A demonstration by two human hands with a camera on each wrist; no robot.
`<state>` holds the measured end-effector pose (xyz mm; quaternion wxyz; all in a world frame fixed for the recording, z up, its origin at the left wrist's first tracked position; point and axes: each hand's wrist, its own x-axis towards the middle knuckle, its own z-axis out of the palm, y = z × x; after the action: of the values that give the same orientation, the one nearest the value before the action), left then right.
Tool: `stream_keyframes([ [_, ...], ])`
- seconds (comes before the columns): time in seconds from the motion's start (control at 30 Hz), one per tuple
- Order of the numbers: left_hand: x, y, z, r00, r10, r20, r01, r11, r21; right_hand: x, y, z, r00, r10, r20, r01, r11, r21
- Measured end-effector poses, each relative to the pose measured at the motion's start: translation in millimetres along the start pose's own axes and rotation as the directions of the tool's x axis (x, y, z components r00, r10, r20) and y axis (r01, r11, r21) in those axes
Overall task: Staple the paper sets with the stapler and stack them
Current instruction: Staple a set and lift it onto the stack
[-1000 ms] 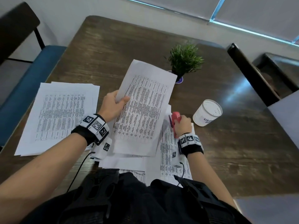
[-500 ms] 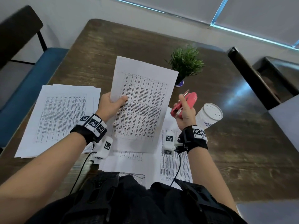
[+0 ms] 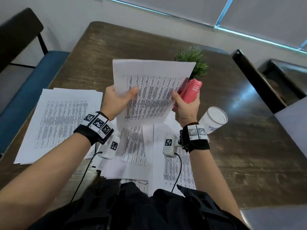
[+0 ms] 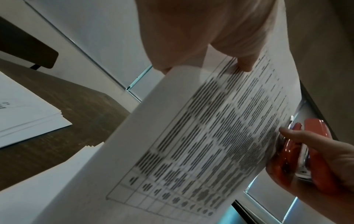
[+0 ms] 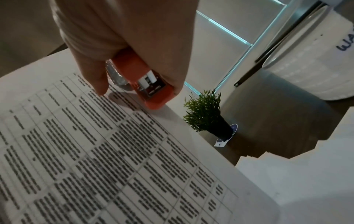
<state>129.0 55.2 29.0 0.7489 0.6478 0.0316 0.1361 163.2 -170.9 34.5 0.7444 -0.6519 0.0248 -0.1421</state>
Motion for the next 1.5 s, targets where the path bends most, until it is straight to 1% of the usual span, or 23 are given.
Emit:
stream_keyframes([
  [0.07, 1, -2, 0, 1.0, -0.005, 0.0, 0.005, 1.0, 0.019, -2, 2, -1, 1.0, -0.007, 0.017, 0.007, 1.0, -0.021],
  [0.2, 1, -8, 5, 1.0, -0.011, -0.01, 0.012, 0.994, 0.112, -9, 14, -3, 1.0, 0.02, -0.02, -0.022, 0.997, -0.075],
  [0.3, 0, -3, 8, 1.0, 0.008, -0.013, -0.006, 0.992, 0.127, -12, 13, -2, 0.999, 0.006, -0.051, -0.011, 0.994, -0.109],
  [0.4, 0, 11, 12, 0.997, 0.071, -0.018, -0.069, 0.993, 0.098, -12, 3, 2, 0.994, -0.069, -0.086, 0.058, 0.99, -0.125],
  [0.5, 2, 24, 16, 0.991, 0.131, -0.02, -0.129, 0.989, 0.077, -9, 0, 5, 0.981, -0.17, -0.089, 0.156, 0.976, -0.15],
  [0.57, 5, 25, 17, 0.993, 0.113, -0.027, -0.11, 0.989, 0.094, -8, 4, 6, 0.978, -0.195, -0.08, 0.178, 0.967, -0.183],
  [0.7, 6, 4, 10, 0.999, 0.019, -0.033, -0.012, 0.984, 0.178, -16, 30, 4, 0.987, -0.143, -0.075, 0.114, 0.947, -0.3],
  [0.77, 4, -5, 7, 1.0, 0.009, -0.026, -0.002, 0.967, 0.255, -22, 39, 2, 0.99, -0.119, -0.08, 0.086, 0.94, -0.331],
  [0.83, 5, -4, 6, 1.0, 0.002, -0.03, 0.007, 0.953, 0.304, -23, 39, 1, 0.987, -0.125, -0.097, 0.085, 0.936, -0.342],
  [0.9, 10, 5, 7, 0.999, -0.014, -0.041, 0.027, 0.945, 0.326, -21, 27, 1, 0.973, -0.185, -0.137, 0.128, 0.928, -0.35],
  [0.97, 18, 16, 8, 1.0, -0.02, -0.021, 0.027, 0.931, 0.364, -16, 7, 3, 0.934, -0.305, -0.188, 0.225, 0.907, -0.355],
  [1.03, 22, 29, 9, 0.999, -0.021, 0.03, 0.005, 0.886, 0.463, -13, -21, 8, 0.87, -0.427, -0.245, 0.334, 0.877, -0.344],
  [1.07, 24, 33, 10, 0.998, -0.025, 0.063, -0.011, 0.855, 0.519, -13, -38, 12, 0.848, -0.457, -0.266, 0.375, 0.875, -0.308],
  [1.1, 24, 37, 11, 0.995, -0.036, 0.098, -0.026, 0.823, 0.567, -13, -55, 16, 0.844, -0.459, -0.278, 0.399, 0.883, -0.247],
  [1.2, 21, 46, 17, 0.975, -0.091, 0.201, -0.072, 0.731, 0.679, -13, -97, 30, 0.874, -0.407, -0.264, 0.407, 0.912, -0.056],
  [1.3, 15, 51, 23, 0.942, -0.147, 0.3, -0.132, 0.661, 0.739, -18, -118, 45, 0.912, -0.335, -0.236, 0.358, 0.931, 0.062],
  [1.4, 8, 54, 28, 0.929, -0.153, 0.336, -0.179, 0.609, 0.772, -23, -121, 56, 0.944, -0.268, -0.193, 0.29, 0.952, 0.098],
  [1.5, 4, 55, 31, 0.923, -0.16, 0.349, -0.192, 0.597, 0.779, -28, -117, 63, 0.961, -0.234, -0.147, 0.25, 0.963, 0.098],
])
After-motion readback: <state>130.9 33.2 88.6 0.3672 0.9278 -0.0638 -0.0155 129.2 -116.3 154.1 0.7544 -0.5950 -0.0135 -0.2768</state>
